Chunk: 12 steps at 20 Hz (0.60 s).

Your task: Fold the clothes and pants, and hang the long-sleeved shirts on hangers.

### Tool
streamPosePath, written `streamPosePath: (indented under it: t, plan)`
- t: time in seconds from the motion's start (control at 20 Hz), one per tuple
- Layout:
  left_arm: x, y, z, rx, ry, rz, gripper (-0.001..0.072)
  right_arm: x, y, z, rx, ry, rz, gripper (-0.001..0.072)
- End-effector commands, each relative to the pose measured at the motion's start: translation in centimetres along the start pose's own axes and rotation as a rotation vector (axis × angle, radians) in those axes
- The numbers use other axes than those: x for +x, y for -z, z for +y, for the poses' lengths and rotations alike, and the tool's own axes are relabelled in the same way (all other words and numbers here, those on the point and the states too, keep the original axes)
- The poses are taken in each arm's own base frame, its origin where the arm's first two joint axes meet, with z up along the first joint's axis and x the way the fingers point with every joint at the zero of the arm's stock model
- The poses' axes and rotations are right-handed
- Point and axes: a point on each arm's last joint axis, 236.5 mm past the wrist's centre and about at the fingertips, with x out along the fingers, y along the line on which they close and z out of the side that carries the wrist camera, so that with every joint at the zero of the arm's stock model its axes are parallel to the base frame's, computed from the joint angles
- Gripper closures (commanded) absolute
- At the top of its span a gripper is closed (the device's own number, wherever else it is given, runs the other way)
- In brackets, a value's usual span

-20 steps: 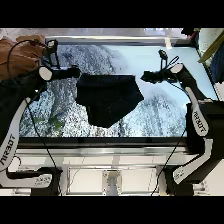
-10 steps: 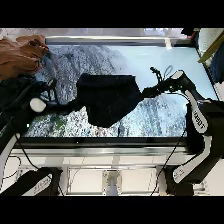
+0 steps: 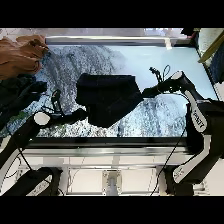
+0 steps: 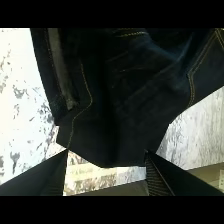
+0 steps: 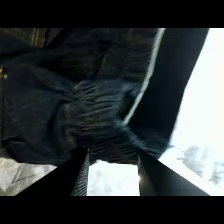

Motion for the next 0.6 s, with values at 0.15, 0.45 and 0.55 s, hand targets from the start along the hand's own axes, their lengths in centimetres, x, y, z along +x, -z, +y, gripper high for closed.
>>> streamPosePath:
  t: [0.15, 0.45, 0.55]
  plan:
    - [0.1, 0.3, -0.3, 0.004, 0.008, 0.000, 0.0161, -0.5, 0.1, -1.1, -0.016, 0.031, 0.009, 0.0365]
    - [0.1, 0.3, -0.3, 0.004, 0.007, 0.000, 0.0161, 2.1, 1.4, 2.2, -0.009, -0.190, 0.050, 0.0365]
    - [0.1, 0.3, -0.3, 0.004, 0.007, 0.000, 0.0161, 2.3, 1.6, 2.6, -0.029, -0.204, 0.060, 0.0370]
